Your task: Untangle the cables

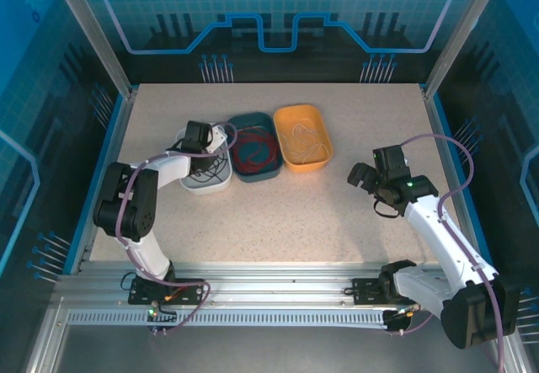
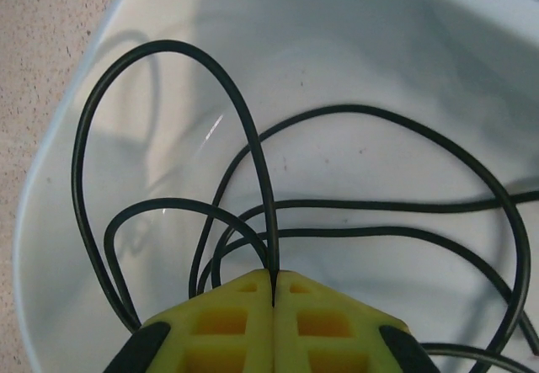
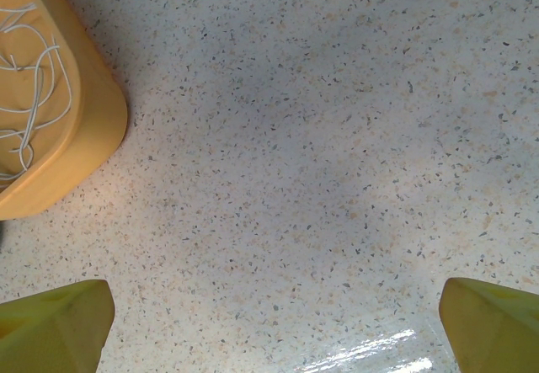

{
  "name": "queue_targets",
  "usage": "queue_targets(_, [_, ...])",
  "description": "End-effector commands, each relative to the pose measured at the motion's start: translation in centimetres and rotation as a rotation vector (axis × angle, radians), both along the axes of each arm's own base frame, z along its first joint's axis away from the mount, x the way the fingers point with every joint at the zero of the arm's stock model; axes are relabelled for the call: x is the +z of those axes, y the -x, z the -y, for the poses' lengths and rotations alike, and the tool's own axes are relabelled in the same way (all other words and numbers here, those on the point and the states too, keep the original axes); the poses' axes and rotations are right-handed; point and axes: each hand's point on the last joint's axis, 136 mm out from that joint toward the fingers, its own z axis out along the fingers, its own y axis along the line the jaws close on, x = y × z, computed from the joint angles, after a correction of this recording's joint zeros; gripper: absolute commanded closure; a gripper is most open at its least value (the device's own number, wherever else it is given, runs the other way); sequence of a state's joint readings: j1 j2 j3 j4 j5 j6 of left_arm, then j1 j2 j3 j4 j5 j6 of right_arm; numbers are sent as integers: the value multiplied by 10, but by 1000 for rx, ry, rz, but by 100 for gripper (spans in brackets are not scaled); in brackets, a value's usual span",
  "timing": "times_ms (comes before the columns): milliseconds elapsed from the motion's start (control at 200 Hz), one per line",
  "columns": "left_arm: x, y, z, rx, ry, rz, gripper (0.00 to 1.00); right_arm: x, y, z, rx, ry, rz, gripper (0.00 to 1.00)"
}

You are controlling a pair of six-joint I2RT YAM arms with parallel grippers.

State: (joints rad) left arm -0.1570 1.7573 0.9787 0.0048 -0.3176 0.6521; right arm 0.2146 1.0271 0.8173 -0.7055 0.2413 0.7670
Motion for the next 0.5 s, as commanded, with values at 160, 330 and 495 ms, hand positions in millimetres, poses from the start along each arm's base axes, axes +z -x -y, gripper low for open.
queue_targets(160, [37, -5, 14, -1, 133, 53, 58, 10, -5, -1, -2, -16, 27, 0])
queue_targets(330, [64, 7, 18, 17, 198, 79, 42, 10, -6, -1, 4, -6, 27, 0])
queue_targets(495, [109, 21, 22, 68, 318, 181, 17, 13, -5, 3, -2, 13, 32, 0])
